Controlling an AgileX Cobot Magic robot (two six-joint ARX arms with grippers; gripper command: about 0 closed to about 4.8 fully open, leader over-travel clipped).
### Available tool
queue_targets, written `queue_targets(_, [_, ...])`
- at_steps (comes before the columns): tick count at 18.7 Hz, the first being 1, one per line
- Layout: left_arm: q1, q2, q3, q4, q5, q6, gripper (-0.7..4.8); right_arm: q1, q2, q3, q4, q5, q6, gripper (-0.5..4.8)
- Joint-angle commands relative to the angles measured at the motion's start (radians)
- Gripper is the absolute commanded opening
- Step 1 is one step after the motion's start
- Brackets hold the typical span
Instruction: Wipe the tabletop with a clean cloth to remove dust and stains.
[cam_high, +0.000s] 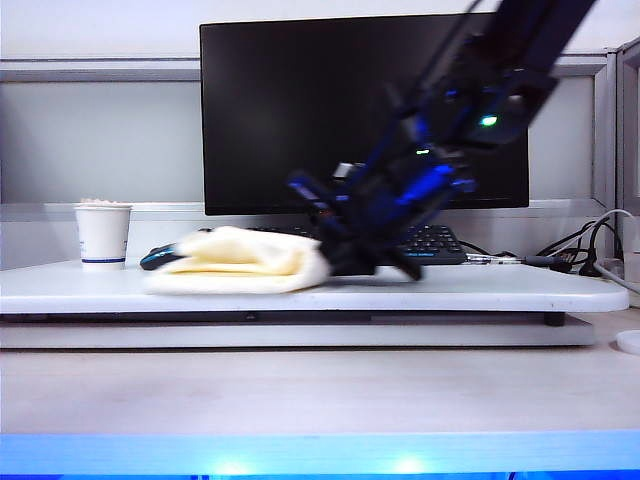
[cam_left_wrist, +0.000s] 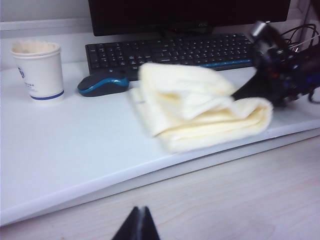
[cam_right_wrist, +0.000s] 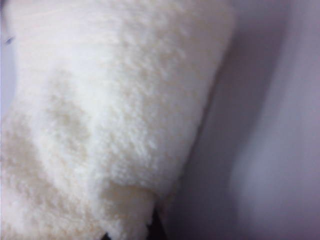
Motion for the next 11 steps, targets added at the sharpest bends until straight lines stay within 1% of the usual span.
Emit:
queue_targets(1, [0.001, 0.0, 0.0, 0.014, -0.002, -0.003, -0.05, -0.079, -0.044, -0.045, -0.208, 0.062, -0.068, -0.09])
queue_targets(4, [0.001, 0.0, 0.0, 0.014, -0.003, -0.003, -0.05, -0.167, -0.133, -0.127, -0.257, 0.065, -0.127, -0.09])
queue_targets(6, [0.001, 0.0, 0.0, 0.014, -0.012, -0.003, -0.05, -0.241, -0.208, -0.227, -0.266, 0.065, -0.167, -0.09])
queue_targets(7, [0.001, 0.0, 0.0, 0.014, -0.022, -0.003, -0.05, -0.301, -0.264, -0.304, -0.259, 0.064, -0.183, -0.09])
queue_targets(8, [0.002, 0.0, 0.0, 0.014, -0.024, -0.003, -0.05, -0.327, -0.289, -0.333, -0.258, 0.064, -0.201, -0.09])
queue_targets(11, [0.001, 0.0, 0.0, 0.014, -0.024, -0.003, -0.05, -0.333, -0.305, -0.33, -0.246, 0.047, -0.218, -0.09])
